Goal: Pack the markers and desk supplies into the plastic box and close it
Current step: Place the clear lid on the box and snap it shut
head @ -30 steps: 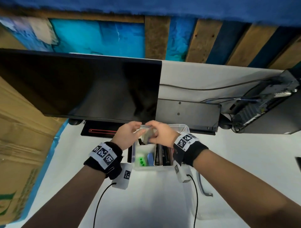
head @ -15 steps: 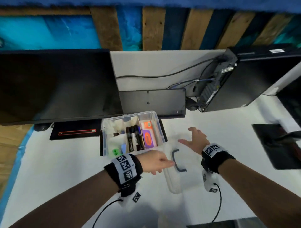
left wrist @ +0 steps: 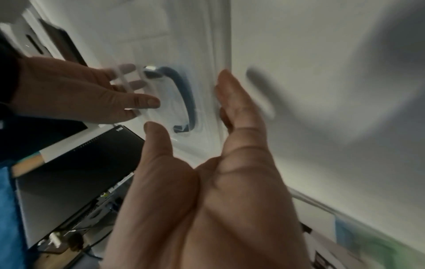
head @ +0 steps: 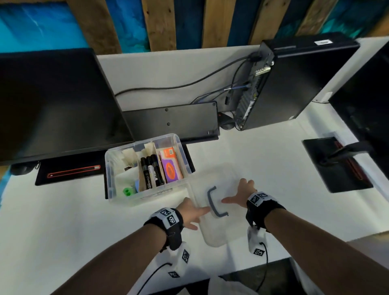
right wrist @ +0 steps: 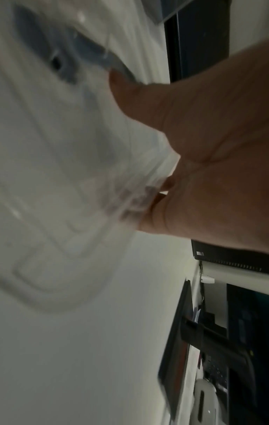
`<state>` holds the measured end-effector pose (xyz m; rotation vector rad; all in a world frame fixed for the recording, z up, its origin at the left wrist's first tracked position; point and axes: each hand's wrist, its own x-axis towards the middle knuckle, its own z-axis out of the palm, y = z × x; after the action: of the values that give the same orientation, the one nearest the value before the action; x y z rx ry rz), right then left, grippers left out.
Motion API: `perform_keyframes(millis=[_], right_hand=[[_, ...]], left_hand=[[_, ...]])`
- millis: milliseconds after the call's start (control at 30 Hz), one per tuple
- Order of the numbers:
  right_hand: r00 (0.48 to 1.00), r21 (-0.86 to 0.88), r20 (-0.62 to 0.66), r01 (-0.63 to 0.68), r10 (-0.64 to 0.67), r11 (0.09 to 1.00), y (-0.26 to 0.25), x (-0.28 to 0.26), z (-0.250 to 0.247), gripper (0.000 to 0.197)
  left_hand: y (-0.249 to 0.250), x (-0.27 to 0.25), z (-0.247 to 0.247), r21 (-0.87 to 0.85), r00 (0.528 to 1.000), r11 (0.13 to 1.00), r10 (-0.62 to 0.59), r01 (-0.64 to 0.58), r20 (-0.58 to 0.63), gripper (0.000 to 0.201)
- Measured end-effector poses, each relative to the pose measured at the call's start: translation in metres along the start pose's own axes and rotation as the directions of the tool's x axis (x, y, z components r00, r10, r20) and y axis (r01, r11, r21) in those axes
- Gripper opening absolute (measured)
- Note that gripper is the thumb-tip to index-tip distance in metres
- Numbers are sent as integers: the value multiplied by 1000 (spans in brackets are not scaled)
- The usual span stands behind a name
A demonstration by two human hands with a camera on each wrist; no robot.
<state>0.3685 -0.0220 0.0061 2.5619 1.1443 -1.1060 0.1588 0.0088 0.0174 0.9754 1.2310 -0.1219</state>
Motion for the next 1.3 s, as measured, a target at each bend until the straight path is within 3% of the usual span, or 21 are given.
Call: perform_keyframes(millis=[33,133,267,333,433,533,600,667,767,833,900,967,1033,1100,1200,1267,1300], right_hand=[[1000,9,2,-2,2,1000,4,0,-2,110],[999,103,46,23,-28,994,16,0,-18,105],[992,260,44,105,-120,960,32,-3,-57,103],[984,313,17,165,-179,935,33,-10,-81,107],[965,425,-81,259,-249,867,16,-24,-111,88],[918,338,-204,392,-340,856,-15,-40,-133,91],[866,264,-264,489,-425,831,-41,-47,-143,73],[832,309,-271,552,-485,775,-73,-55,-152,55],[811,466,-182,569,-556,678,-119,-63,-167,78],[786,598,-105,540,-610,592,-146,-69,-174,79],[741,667,-52,525,-669,529,-168,-79,-179,81],[680,689,9,527,-733,497,-183,-82,-177,90],[637,697,65,522,-768,492,-196,-86,-168,85],[633,719,92,491,-769,491,-202,-84,-153,62],[674,782,61,427,-736,455,-197,-68,-127,41],[667,801,80,399,-741,446,-190,-61,-116,37],[655,811,99,383,-749,443,-186,-59,-111,36]], left_hand=[[-1,0,3,-16,1000,1000,-5,5,25,35],[3,0,10,10,999,1000,24,-24,42,52],[32,-17,20,103,973,968,222,-228,63,37],[52,-34,20,139,939,929,335,-343,77,33],[82,-63,7,100,878,874,464,-476,120,24],[109,-97,-21,84,812,808,578,-583,76,31],[119,-118,-49,185,752,743,658,-643,-28,24],[125,-141,-80,300,671,671,732,-677,-123,21],[123,-173,-119,457,526,571,817,-682,-236,31],[118,-192,-138,543,412,490,871,-682,-268,33],[109,-205,-152,648,350,426,902,-632,-253,33],[99,-208,-160,741,346,385,913,-551,-217,34],[87,-204,-162,790,356,353,916,-501,-183,35],[74,-193,-161,812,391,352,905,-466,-168,34],[52,-174,-156,832,467,345,876,-434,-120,34],[36,-162,-157,794,459,390,874,-467,-159,44],[28,-155,-160,761,432,453,866,-465,-252,51]])
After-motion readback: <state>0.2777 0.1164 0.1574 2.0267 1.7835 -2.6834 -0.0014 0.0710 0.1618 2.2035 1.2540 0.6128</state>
